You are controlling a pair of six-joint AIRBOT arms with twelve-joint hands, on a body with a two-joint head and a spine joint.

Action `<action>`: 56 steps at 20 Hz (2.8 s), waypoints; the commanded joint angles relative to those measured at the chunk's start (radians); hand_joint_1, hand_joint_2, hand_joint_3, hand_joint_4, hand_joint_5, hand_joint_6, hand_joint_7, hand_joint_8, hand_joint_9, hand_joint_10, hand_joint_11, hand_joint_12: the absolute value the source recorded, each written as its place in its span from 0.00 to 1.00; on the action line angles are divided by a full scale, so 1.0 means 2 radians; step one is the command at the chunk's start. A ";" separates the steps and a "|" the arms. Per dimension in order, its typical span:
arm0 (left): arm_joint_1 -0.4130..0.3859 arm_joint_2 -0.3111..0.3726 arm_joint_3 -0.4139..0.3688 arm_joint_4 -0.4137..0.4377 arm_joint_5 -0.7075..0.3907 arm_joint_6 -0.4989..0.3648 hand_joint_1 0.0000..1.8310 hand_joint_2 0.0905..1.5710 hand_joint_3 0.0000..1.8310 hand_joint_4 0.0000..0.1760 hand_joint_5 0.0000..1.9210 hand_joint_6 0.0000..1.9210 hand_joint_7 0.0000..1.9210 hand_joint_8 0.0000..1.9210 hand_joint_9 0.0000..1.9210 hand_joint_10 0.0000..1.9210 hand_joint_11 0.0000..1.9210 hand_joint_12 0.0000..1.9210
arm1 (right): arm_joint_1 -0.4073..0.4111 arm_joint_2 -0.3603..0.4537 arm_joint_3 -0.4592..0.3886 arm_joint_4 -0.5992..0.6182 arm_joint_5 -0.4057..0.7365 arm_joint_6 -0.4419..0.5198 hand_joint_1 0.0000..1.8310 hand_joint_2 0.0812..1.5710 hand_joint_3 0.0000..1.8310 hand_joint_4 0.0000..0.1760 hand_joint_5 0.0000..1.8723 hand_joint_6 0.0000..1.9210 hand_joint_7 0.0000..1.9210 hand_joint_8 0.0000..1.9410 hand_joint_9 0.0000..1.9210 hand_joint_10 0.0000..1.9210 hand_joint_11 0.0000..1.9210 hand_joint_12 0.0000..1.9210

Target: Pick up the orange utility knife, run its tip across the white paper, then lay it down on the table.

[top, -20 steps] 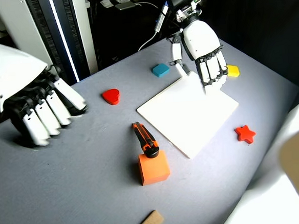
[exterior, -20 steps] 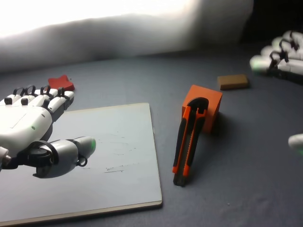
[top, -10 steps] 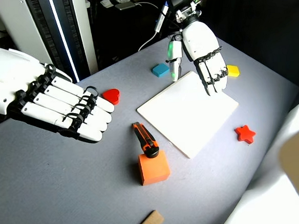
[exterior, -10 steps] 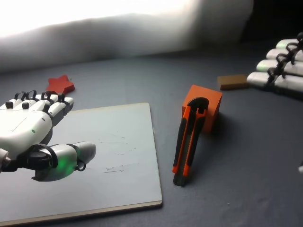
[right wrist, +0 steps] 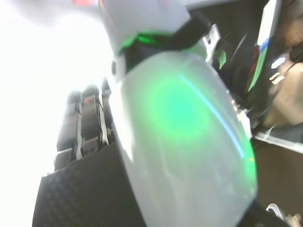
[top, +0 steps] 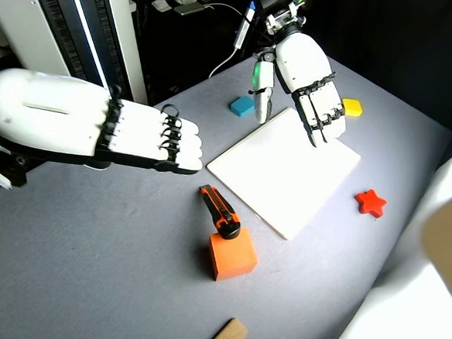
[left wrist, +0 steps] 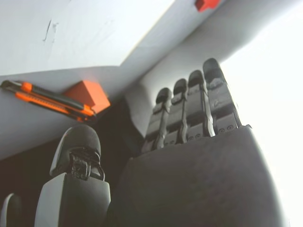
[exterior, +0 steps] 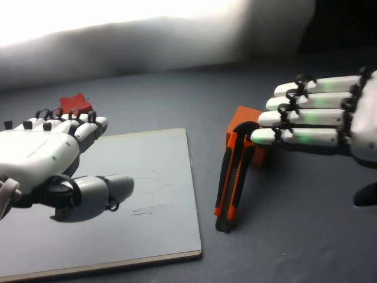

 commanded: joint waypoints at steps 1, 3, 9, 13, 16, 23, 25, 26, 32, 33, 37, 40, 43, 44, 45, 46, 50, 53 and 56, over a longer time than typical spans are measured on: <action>-0.008 0.007 0.004 0.031 -0.025 0.001 0.00 0.80 0.00 0.03 0.00 0.00 0.00 0.00 0.00 0.00 0.00 0.17 | 0.009 -0.006 0.010 -0.008 -0.008 0.025 0.59 0.61 0.00 0.00 0.00 0.00 0.00 0.00 0.00 0.00 0.00 0.00; -0.012 0.010 0.007 0.031 -0.009 0.004 0.00 0.80 0.00 0.02 0.00 0.00 0.01 0.00 0.00 0.00 0.00 0.19 | 0.013 -0.033 0.036 -0.105 0.003 0.093 0.59 0.62 0.00 0.00 0.00 0.00 0.00 0.00 0.00 0.00 0.00 0.00; -0.009 0.011 0.016 0.031 0.001 0.006 0.00 0.81 0.00 0.03 0.00 0.00 0.01 0.00 0.02 0.00 0.00 0.28 | 0.004 -0.106 0.090 -0.185 0.005 0.163 0.58 0.62 0.00 0.00 0.00 0.00 0.00 0.00 0.00 0.00 0.00 0.00; -0.008 0.011 0.015 0.031 0.001 0.007 0.00 0.81 0.00 0.02 0.00 0.00 0.00 0.00 0.01 0.00 0.00 0.28 | 0.003 -0.151 0.118 -0.203 0.001 0.163 0.56 0.64 0.00 0.00 0.00 0.00 0.00 0.00 0.00 0.00 0.00 0.00; -0.006 0.011 0.019 0.031 0.007 0.007 0.00 0.81 0.00 0.02 0.00 0.00 0.00 0.00 0.01 0.00 0.00 0.27 | 0.003 -0.202 0.153 -0.209 -0.017 0.166 0.56 0.64 0.00 0.00 0.00 0.00 0.00 0.00 0.00 0.00 0.00 0.00; -0.003 0.010 0.036 0.031 0.012 0.004 0.00 0.80 0.00 0.00 0.00 0.00 0.00 0.00 0.00 0.00 0.00 0.18 | -0.010 -0.260 0.199 -0.218 -0.027 0.170 0.57 0.65 0.00 0.00 0.00 0.00 0.00 0.00 0.00 0.00 0.00 0.00; -0.001 0.010 0.037 0.031 0.012 0.003 0.00 0.80 0.00 0.00 0.00 0.00 0.00 0.00 0.00 0.00 0.00 0.16 | -0.013 -0.276 0.214 -0.218 -0.029 0.167 0.58 0.64 0.00 0.00 0.00 0.00 0.00 0.00 0.00 0.00 0.00 0.00; 0.000 0.010 0.037 0.031 0.012 0.001 0.00 0.80 0.00 0.00 0.00 0.00 0.01 0.00 0.00 0.00 0.00 0.17 | -0.014 -0.284 0.221 -0.218 -0.029 0.158 0.59 0.64 0.00 0.00 0.00 0.00 0.00 0.00 0.00 0.00 0.00 0.00; 0.005 0.010 0.036 0.031 0.012 -0.005 0.00 0.80 0.00 0.02 0.00 0.00 0.01 0.00 0.02 0.00 0.00 0.25 | -0.015 -0.318 0.252 -0.226 -0.018 0.134 0.58 0.63 0.00 0.00 0.00 0.00 0.00 0.00 0.00 0.00 0.00 0.00; 0.005 0.010 0.036 0.031 0.013 -0.005 0.00 0.80 0.00 0.00 0.00 0.00 0.01 0.00 0.02 0.00 0.00 0.26 | -0.016 -0.322 0.254 -0.229 -0.018 0.134 0.57 0.64 0.00 0.00 0.00 0.00 0.00 0.00 0.00 0.00 0.00 0.00; 0.007 0.008 0.038 0.032 0.013 -0.007 0.00 0.79 0.00 0.01 0.00 0.00 0.01 0.00 0.01 0.00 0.00 0.22 | -0.023 -0.328 0.256 -0.234 -0.018 0.116 0.60 0.65 0.00 0.00 0.00 0.00 0.00 0.00 0.00 0.00 0.00 0.00; 0.013 0.007 0.039 0.041 0.013 -0.015 0.00 0.80 0.00 0.00 0.00 0.00 0.02 0.00 0.01 0.00 0.00 0.24 | -0.026 -0.334 0.260 -0.234 -0.024 0.105 0.60 0.67 0.01 0.00 0.00 0.00 0.00 0.00 0.00 0.00 0.00 0.00; 0.014 0.007 0.039 0.043 0.007 -0.018 0.00 0.80 0.00 0.00 0.00 0.00 0.02 0.00 0.02 0.01 0.00 0.26 | -0.025 -0.346 0.271 -0.234 -0.031 0.104 0.59 0.69 0.02 0.00 0.00 0.00 0.00 0.00 0.00 0.00 0.00 0.00; 0.014 0.006 0.039 0.043 0.004 -0.019 0.00 0.80 0.00 0.00 0.00 0.00 0.02 0.00 0.02 0.00 0.00 0.25 | -0.025 -0.350 0.275 -0.234 -0.031 0.106 0.59 0.69 0.02 0.00 0.00 0.00 0.00 0.00 0.00 0.00 0.00 0.00; 0.015 0.005 0.038 0.047 -0.004 -0.025 0.00 0.80 0.00 0.00 0.00 0.00 0.02 0.00 0.03 0.00 0.00 0.26 | -0.025 -0.354 0.279 -0.234 -0.031 0.111 0.58 0.69 0.02 0.00 0.00 0.00 0.00 0.00 0.00 0.00 0.00 0.00; 0.019 0.002 0.038 0.056 -0.015 -0.040 0.00 0.80 0.00 0.01 0.00 0.00 0.02 0.00 0.02 0.00 0.00 0.27 | -0.024 -0.359 0.284 -0.234 -0.034 0.118 0.59 0.70 0.02 0.00 0.00 0.00 0.00 0.00 0.00 0.00 0.00 0.00; 0.024 -0.002 0.037 0.060 -0.022 -0.052 0.00 0.80 0.00 0.00 0.00 0.00 0.02 0.00 0.03 0.00 0.00 0.30 | -0.023 -0.366 0.291 -0.234 -0.034 0.117 0.57 0.77 0.00 0.00 0.11 0.03 0.13 0.01 0.12 0.06 0.00 0.29; 0.030 -0.002 0.034 0.060 -0.021 -0.052 0.00 0.80 0.00 0.01 0.00 0.00 0.04 0.00 0.05 0.01 0.00 0.33 | -0.028 -0.365 0.291 -0.234 -0.036 0.111 0.63 0.79 0.00 0.00 0.37 0.58 0.32 0.72 0.21 0.66 0.05 0.83; 0.035 -0.002 0.032 0.060 -0.021 -0.052 0.00 0.80 0.00 0.04 0.00 0.00 0.05 0.00 0.05 0.00 0.00 0.36 | -0.030 -0.361 0.291 -0.234 -0.036 0.104 0.59 0.67 0.34 0.00 0.34 0.88 0.31 0.97 0.36 0.99 0.31 1.00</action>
